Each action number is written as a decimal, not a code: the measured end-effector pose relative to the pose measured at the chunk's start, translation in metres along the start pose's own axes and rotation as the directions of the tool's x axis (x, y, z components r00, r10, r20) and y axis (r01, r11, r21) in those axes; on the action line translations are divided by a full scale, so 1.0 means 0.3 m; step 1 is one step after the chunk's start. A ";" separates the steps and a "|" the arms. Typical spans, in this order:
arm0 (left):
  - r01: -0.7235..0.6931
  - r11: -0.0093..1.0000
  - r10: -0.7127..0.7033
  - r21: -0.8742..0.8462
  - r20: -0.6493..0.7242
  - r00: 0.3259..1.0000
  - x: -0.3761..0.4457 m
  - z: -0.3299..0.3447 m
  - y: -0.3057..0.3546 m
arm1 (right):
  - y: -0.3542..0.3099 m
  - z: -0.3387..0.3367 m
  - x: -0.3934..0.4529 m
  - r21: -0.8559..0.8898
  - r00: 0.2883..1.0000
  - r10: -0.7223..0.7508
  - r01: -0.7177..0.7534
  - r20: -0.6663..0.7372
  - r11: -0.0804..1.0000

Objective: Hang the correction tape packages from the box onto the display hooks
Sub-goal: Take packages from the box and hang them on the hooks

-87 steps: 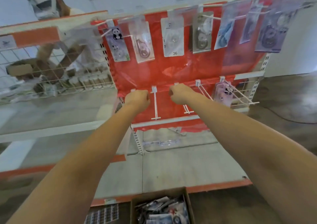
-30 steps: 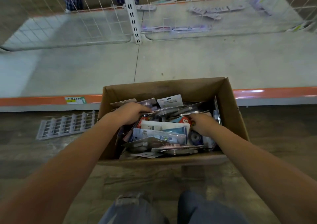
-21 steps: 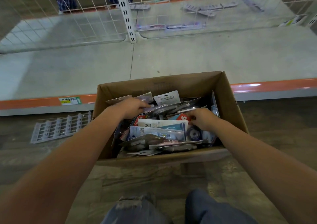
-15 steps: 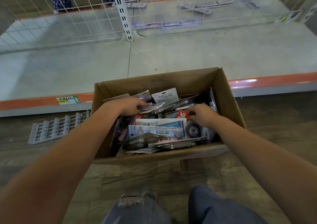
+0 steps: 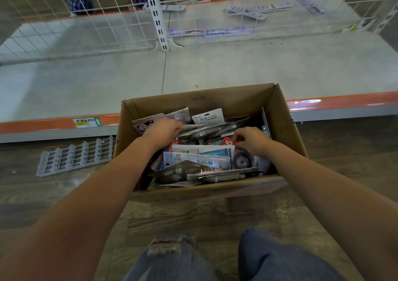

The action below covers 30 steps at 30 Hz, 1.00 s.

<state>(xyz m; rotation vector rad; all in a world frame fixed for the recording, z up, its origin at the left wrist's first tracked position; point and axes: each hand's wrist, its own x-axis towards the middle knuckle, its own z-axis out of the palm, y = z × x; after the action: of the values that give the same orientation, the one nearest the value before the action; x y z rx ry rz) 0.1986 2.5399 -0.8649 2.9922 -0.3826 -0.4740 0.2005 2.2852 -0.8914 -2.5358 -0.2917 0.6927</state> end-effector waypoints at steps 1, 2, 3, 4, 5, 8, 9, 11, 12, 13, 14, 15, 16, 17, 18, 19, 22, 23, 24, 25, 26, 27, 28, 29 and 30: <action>0.004 1.000 -0.005 -0.022 -0.041 0.999 -0.007 -0.006 -0.003 | 0.004 -0.002 -0.003 0.029 1.000 -0.004 0.004 -0.014 1.000; 0.001 0.998 -0.006 -0.056 -0.087 0.996 -0.013 -0.014 -0.007 | 0.007 -0.005 -0.008 0.071 0.999 -0.006 0.009 -0.037 0.997; -0.003 0.996 -0.008 -0.089 -0.131 0.991 -0.019 -0.026 -0.010 | 0.011 -0.008 -0.009 0.124 0.998 -0.005 0.014 -0.070 0.992; -0.007 0.994 -0.012 -0.114 -0.165 0.986 -0.024 -0.041 -0.010 | 0.013 -0.013 -0.009 0.191 0.994 0.001 0.020 -0.112 0.981; -0.005 0.991 -0.020 -0.133 -0.192 0.981 -0.028 -0.060 -0.009 | 0.010 -0.021 -0.010 0.270 0.987 0.012 0.032 -0.158 0.962; 0.042 0.968 -0.100 -0.247 -0.225 0.969 -0.035 -0.112 0.000 | -0.010 -0.045 -0.010 0.444 0.950 0.051 0.097 -0.309 0.891; 0.054 0.951 -0.123 -0.303 -0.213 0.969 -0.037 -0.119 0.003 | -0.014 -0.050 -0.011 0.465 0.941 0.063 0.106 -0.332 0.879; 0.085 0.902 -0.164 -0.423 -0.153 0.975 -0.041 -0.117 0.004 | -0.011 -0.050 -0.014 0.488 0.946 0.079 0.090 -0.314 0.868; 0.099 0.873 -0.174 -0.477 -0.115 0.978 -0.043 -0.110 0.005 | -0.005 -0.045 -0.016 0.496 0.956 0.090 0.064 -0.279 0.866; 0.110 0.851 -0.175 -0.514 -0.078 0.981 -0.048 -0.103 0.009 | 0.004 -0.040 -0.017 0.498 0.967 0.105 0.026 -0.233 0.867; 0.116 0.840 -0.166 -0.530 -0.046 0.985 -0.050 -0.093 0.014 | 0.011 -0.035 -0.020 0.500 0.975 0.127 -0.019 -0.184 0.866; 0.117 0.842 -0.150 -0.526 -0.020 0.988 -0.053 -0.084 0.020 | 0.016 -0.030 -0.024 0.509 0.979 0.154 -0.064 -0.136 0.858; 0.115 0.855 -0.131 -0.506 0.003 0.991 -0.054 -0.078 0.028 | 0.019 -0.027 -0.026 0.525 0.979 0.177 -0.100 -0.098 0.845; 0.113 0.872 -0.113 -0.476 0.029 0.993 -0.054 -0.075 0.039 | 0.019 -0.024 -0.029 0.537 0.979 0.192 -0.123 -0.074 0.834; 0.113 0.888 -0.096 -0.446 0.059 0.994 -0.053 -0.072 0.049 | 0.019 -0.022 -0.032 0.543 0.978 0.200 -0.138 -0.056 0.828; 0.115 0.898 -0.084 -0.425 0.091 0.992 -0.055 -0.072 0.059 | 0.021 -0.020 -0.033 0.546 0.980 0.197 -0.146 -0.035 0.825; 0.143 0.886 -0.065 -0.442 0.186 0.980 -0.069 -0.078 0.079 | 0.034 -0.017 -0.040 0.506 0.983 0.166 -0.183 0.079 0.843; 0.152 0.879 -0.061 -0.452 0.210 0.976 -0.074 -0.080 0.082 | 0.041 -0.013 -0.038 0.439 0.980 0.157 -0.195 0.120 0.877; 0.154 0.879 -0.052 -0.451 0.231 0.972 -0.076 -0.080 0.082 | 0.047 -0.008 -0.036 0.344 0.977 0.154 -0.196 0.147 0.918; 0.150 0.886 -0.039 -0.438 0.252 0.967 -0.076 -0.078 0.079 | 0.051 -0.003 -0.031 0.251 0.977 0.152 -0.186 0.149 0.950; 0.152 0.894 -0.032 -0.422 0.279 0.960 -0.074 -0.076 0.076 | 0.051 0.000 -0.028 0.200 0.981 0.148 -0.171 0.129 0.965; 0.163 0.900 -0.034 -0.405 0.307 0.951 -0.069 -0.075 0.075 | 0.047 0.001 -0.028 0.196 0.986 0.134 -0.151 0.102 0.969; 0.181 0.905 -0.047 -0.384 0.333 0.942 -0.063 -0.076 0.074 | 0.043 -0.001 -0.032 0.220 0.990 0.116 -0.130 0.076 0.967; 0.197 0.913 -0.064 -0.358 0.353 0.934 -0.058 -0.078 0.074 | 0.038 -0.004 -0.036 0.256 0.994 0.096 -0.106 0.051 0.961; 0.209 0.922 -0.082 -0.326 0.363 0.928 -0.051 -0.079 0.072 | 0.034 -0.010 -0.043 0.304 0.996 0.086 -0.090 0.028 0.948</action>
<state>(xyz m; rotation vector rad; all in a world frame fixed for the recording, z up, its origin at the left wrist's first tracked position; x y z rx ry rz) 0.1871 2.5241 -0.8351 2.5857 -0.0744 -0.9729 0.1918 2.2709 -0.8889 -2.2597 -0.0683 0.7287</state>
